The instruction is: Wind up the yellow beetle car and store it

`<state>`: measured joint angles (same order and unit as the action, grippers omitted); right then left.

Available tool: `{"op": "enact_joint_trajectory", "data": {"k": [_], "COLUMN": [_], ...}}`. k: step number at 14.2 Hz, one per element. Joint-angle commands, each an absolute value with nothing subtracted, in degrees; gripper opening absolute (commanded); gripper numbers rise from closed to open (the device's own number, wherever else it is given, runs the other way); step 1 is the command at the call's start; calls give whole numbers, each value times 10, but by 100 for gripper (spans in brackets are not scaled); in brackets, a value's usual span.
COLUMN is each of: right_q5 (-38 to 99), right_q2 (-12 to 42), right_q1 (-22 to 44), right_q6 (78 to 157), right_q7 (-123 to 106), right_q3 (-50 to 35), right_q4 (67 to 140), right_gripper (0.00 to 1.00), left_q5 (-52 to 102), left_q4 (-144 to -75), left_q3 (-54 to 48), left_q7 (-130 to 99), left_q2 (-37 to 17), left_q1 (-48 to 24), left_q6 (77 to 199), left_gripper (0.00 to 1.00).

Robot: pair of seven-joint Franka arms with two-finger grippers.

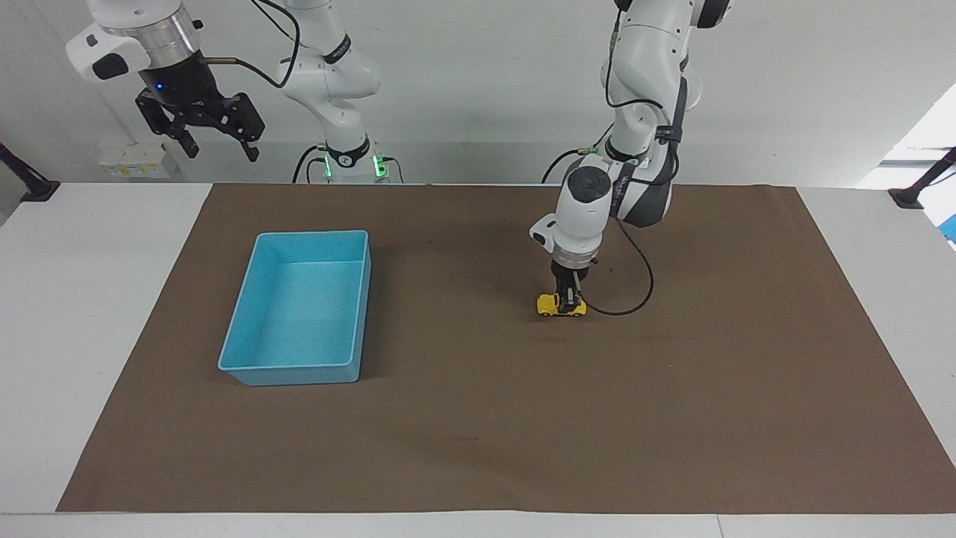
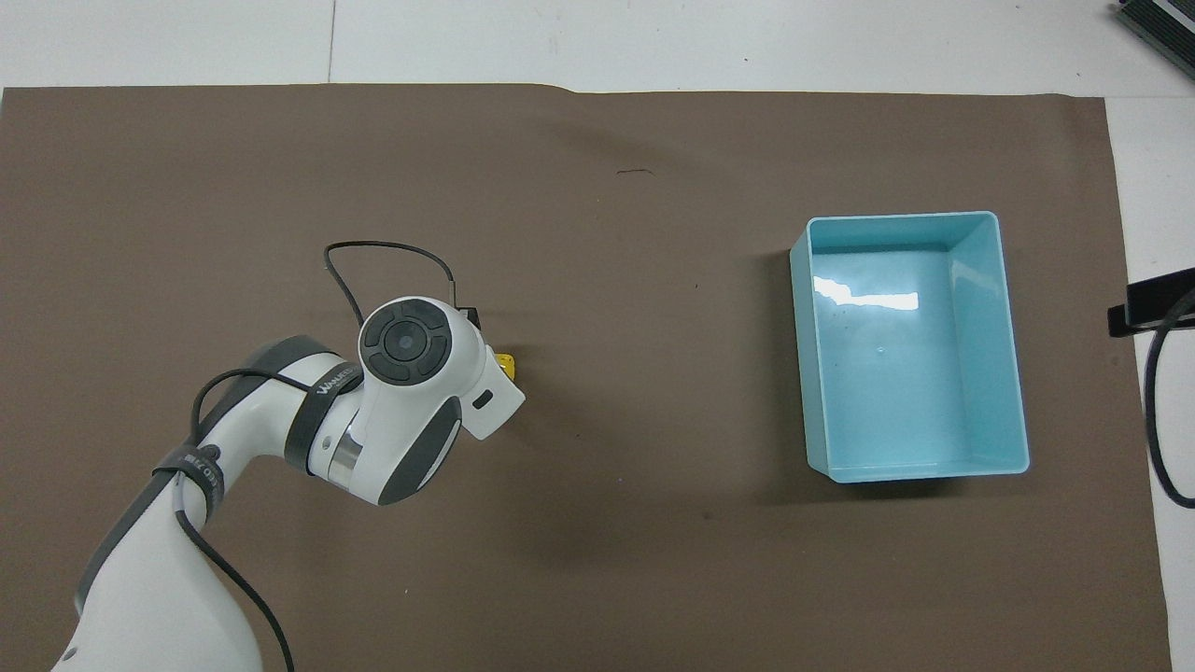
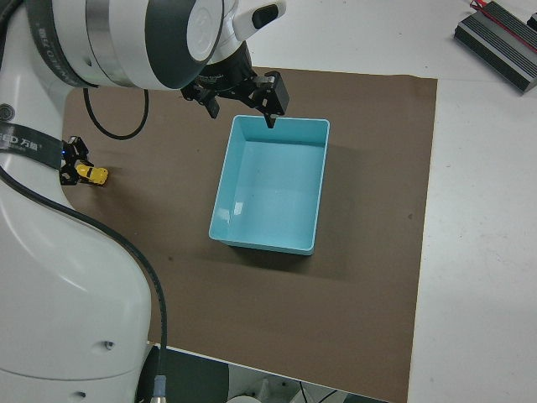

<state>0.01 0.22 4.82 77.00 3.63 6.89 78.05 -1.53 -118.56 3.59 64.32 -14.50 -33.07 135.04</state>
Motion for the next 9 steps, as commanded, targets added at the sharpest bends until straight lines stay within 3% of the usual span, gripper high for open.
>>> {"op": "enact_joint_trajectory", "data": {"k": [1, 9], "right_q5": [11, 11], "right_q2": [-8, -8], "right_q1": [42, 42], "right_q6": [776, 777], "right_q7": [37, 36], "right_q3": [67, 67], "right_q4": [791, 791], "right_gripper": [100, 100], "left_q5": [-28, -28], "left_q4": [-1204, -1209], "left_q3": [35, 35], "left_q7": [668, 721], "left_q2": [-158, -159], "left_q1": [-300, -227], "left_q6": [1390, 1387], "left_gripper": [0, 0]}}
